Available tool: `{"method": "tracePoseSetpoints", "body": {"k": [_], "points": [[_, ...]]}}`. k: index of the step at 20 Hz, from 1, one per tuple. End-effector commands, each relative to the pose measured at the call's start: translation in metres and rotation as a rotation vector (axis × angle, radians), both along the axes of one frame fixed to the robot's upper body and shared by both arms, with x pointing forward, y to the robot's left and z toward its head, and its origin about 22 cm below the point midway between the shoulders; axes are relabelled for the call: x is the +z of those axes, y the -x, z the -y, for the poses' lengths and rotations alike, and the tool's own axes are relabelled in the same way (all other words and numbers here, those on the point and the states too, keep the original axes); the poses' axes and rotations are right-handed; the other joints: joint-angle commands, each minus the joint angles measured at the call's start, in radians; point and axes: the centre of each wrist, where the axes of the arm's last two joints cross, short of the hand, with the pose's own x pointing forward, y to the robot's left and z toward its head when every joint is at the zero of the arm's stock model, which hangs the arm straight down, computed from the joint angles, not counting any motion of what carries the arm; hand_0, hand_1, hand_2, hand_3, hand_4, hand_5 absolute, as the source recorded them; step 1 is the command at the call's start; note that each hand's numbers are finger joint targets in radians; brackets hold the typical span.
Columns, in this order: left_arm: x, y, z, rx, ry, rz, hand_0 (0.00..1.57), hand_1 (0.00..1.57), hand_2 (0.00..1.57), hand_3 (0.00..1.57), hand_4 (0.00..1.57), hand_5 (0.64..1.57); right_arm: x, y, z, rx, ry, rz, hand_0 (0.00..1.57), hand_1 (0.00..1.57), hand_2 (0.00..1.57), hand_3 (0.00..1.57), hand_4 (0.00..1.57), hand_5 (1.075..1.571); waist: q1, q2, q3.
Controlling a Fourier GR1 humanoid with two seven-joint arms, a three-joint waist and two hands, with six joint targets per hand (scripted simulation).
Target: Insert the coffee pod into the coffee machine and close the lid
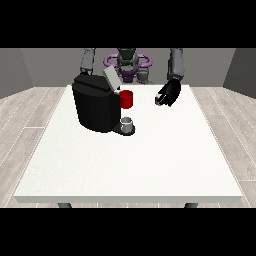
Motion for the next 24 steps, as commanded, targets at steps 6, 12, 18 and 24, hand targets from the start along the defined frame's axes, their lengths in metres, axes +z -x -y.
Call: {"method": "tracePoseSetpoints", "body": {"k": [6, 12, 18, 24], "points": [[0.053, -0.024, 0.022, -0.087, 0.037, -0.028, 1.42, 1.42, 1.40, 1.33, 0.53, 1.571, -0.012, -0.002, 0.003, -0.016, 0.041, -0.057, 0.00, 0.00, 0.00, 0.00, 0.00, 1.571, 0.013, -0.066, 0.0001], [0.087, -0.036, 0.058, -0.118, 0.030, 0.027, 1.40, 1.40, 1.40, 1.34, 0.60, 1.571, -0.014, -0.010, 0.010, -0.005, 0.018, 0.033, 0.00, 0.00, 0.00, 0.00, 0.00, 1.571, 0.005, -0.034, 0.0004], [0.149, -0.053, 0.053, -0.086, 0.126, 0.042, 1.38, 1.38, 1.40, 1.38, 0.52, 1.571, -0.008, -0.008, -0.013, 0.040, -0.019, 0.038, 0.00, 0.00, 0.00, 0.00, 0.00, 1.571, -0.056, -0.047, 0.0004], [0.180, -0.061, 0.046, 0.009, 0.153, 0.058, 1.20, 1.20, 1.24, 1.26, 0.49, 1.571, 0.026, -0.021, -0.013, 0.085, 0.001, 0.089, 0.00, 0.00, 0.00, 0.00, 0.00, 1.571, -0.143, -0.034, 0.0000]]}}
